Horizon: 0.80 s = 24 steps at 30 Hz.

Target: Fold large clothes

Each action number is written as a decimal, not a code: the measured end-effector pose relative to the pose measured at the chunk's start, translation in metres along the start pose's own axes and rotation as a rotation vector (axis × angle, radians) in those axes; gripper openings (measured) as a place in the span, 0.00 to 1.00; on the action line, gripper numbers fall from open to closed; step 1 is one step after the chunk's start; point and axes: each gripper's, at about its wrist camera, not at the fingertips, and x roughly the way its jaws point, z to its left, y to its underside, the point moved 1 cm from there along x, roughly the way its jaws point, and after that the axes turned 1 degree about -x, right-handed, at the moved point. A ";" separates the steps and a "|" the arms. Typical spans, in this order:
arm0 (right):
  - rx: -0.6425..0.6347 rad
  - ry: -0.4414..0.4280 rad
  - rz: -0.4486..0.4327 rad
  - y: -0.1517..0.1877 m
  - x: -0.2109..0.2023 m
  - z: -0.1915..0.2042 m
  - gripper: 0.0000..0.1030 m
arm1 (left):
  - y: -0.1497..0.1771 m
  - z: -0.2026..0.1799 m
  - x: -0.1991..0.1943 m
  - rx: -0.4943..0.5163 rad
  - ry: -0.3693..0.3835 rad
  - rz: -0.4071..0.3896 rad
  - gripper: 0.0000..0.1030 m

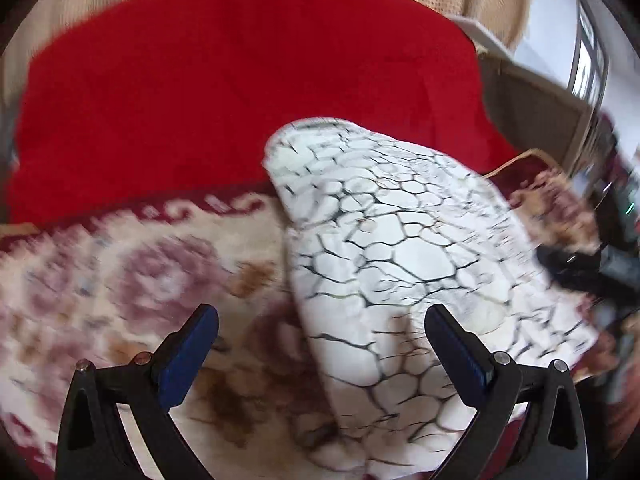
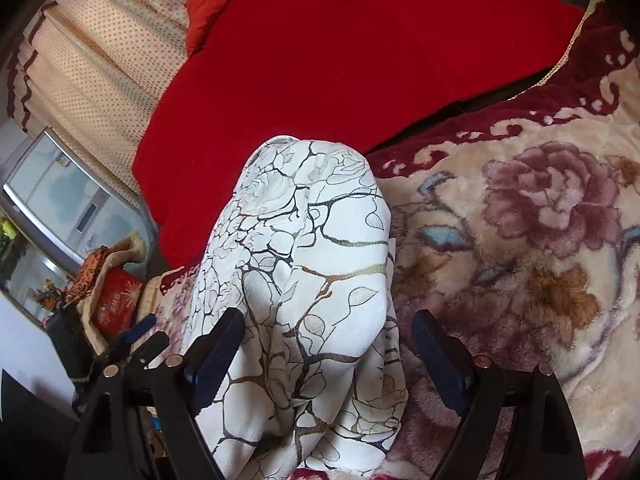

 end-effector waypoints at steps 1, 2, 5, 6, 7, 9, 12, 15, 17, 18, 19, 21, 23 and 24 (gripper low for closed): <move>0.004 -0.001 0.004 0.000 0.001 -0.002 0.86 | -0.001 0.005 0.005 -0.036 0.053 0.027 1.00; 0.007 -0.005 0.007 0.000 0.002 -0.003 0.86 | -0.001 0.009 0.010 -0.064 0.090 0.046 1.00; -0.003 -0.007 0.013 -0.001 0.006 -0.006 0.86 | -0.002 0.021 0.029 -0.162 0.173 0.114 1.00; -0.001 -0.002 0.021 -0.002 0.008 -0.007 0.86 | -0.001 0.024 0.034 -0.185 0.193 0.131 1.00; 0.002 -0.006 0.027 -0.002 0.009 -0.008 0.86 | -0.001 0.028 0.042 -0.225 0.225 0.153 1.00; 0.006 -0.019 0.032 -0.004 0.010 -0.012 0.86 | 0.000 0.032 0.050 -0.274 0.274 0.183 1.00; 0.037 -0.036 0.052 -0.006 0.016 -0.021 0.86 | -0.001 0.035 0.064 -0.334 0.349 0.221 1.00; 0.076 -0.083 0.087 -0.009 0.029 -0.030 0.86 | -0.003 0.031 0.077 -0.341 0.385 0.251 1.00; 0.108 -0.121 0.124 -0.010 0.042 -0.036 0.86 | -0.004 0.027 0.087 -0.351 0.432 0.274 1.00; 0.124 -0.146 0.151 -0.011 0.051 -0.038 0.86 | -0.004 0.024 0.091 -0.356 0.458 0.282 1.00; 0.143 -0.169 0.177 -0.011 0.061 -0.040 0.89 | -0.004 0.020 0.095 -0.356 0.483 0.294 1.00; 0.151 -0.191 0.168 -0.014 0.069 -0.039 0.93 | -0.004 0.014 0.099 -0.349 0.476 0.297 1.00; 0.149 -0.244 0.143 -0.016 0.076 -0.035 0.93 | -0.004 0.012 0.102 -0.359 0.486 0.291 1.00; 0.160 -0.270 0.145 -0.017 0.081 -0.034 0.93 | -0.004 0.012 0.103 -0.380 0.498 0.284 0.99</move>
